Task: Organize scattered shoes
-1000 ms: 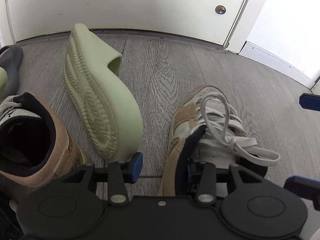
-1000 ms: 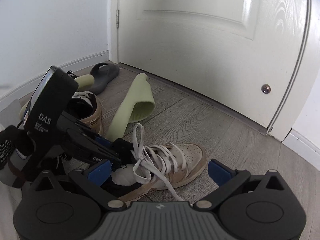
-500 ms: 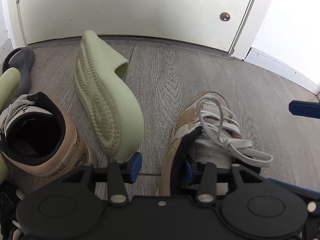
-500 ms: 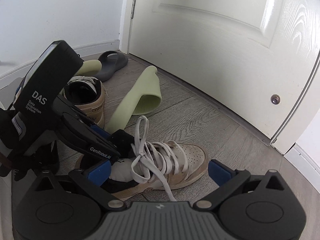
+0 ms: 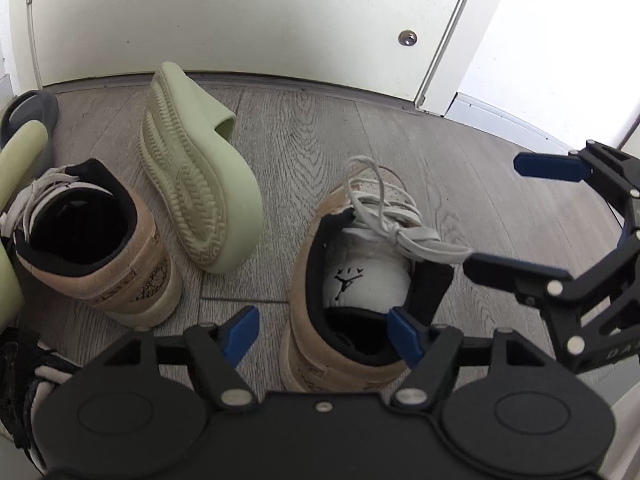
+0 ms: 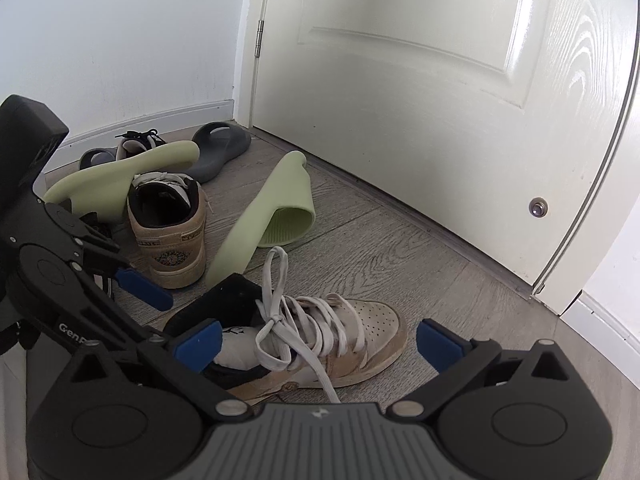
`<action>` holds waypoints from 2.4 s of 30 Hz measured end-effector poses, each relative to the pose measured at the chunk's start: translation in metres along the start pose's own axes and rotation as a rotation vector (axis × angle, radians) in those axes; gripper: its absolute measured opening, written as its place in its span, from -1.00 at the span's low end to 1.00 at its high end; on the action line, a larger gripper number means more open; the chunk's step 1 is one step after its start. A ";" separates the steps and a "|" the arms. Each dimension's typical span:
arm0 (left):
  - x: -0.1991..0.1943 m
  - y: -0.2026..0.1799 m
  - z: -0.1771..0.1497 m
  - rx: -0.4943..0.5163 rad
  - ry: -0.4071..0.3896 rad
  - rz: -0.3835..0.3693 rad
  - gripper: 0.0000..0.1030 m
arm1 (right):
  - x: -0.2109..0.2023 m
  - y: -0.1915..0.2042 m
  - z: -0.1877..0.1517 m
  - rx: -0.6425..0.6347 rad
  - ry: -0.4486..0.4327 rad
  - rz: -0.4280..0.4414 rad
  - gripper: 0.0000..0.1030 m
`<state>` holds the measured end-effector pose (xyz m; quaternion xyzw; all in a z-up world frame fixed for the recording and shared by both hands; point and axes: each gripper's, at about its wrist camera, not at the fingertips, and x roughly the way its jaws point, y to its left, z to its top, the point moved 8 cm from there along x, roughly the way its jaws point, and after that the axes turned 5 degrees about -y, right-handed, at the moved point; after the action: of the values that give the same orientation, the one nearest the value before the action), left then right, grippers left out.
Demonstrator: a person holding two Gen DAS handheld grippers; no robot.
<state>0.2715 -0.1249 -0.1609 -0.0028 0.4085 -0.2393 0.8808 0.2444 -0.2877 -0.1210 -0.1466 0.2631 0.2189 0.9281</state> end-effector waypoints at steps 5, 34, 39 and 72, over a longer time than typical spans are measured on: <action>-0.010 0.012 0.015 -0.014 -0.057 0.010 0.39 | 0.010 0.010 0.005 -0.081 0.005 0.054 0.86; -0.006 0.047 0.026 -0.064 -0.117 -0.004 0.39 | 0.105 0.089 0.004 -0.722 0.237 0.444 -0.18; -0.006 0.039 0.022 -0.021 -0.114 0.007 0.39 | 0.110 0.074 0.005 -0.520 0.269 0.350 -0.36; -0.007 0.027 0.018 0.009 -0.120 -0.007 0.39 | 0.153 -0.049 -0.030 0.254 0.527 0.082 -0.61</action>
<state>0.2918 -0.1018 -0.1489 -0.0146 0.3538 -0.2437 0.9029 0.3724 -0.2912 -0.2226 -0.0701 0.5260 0.1758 0.8291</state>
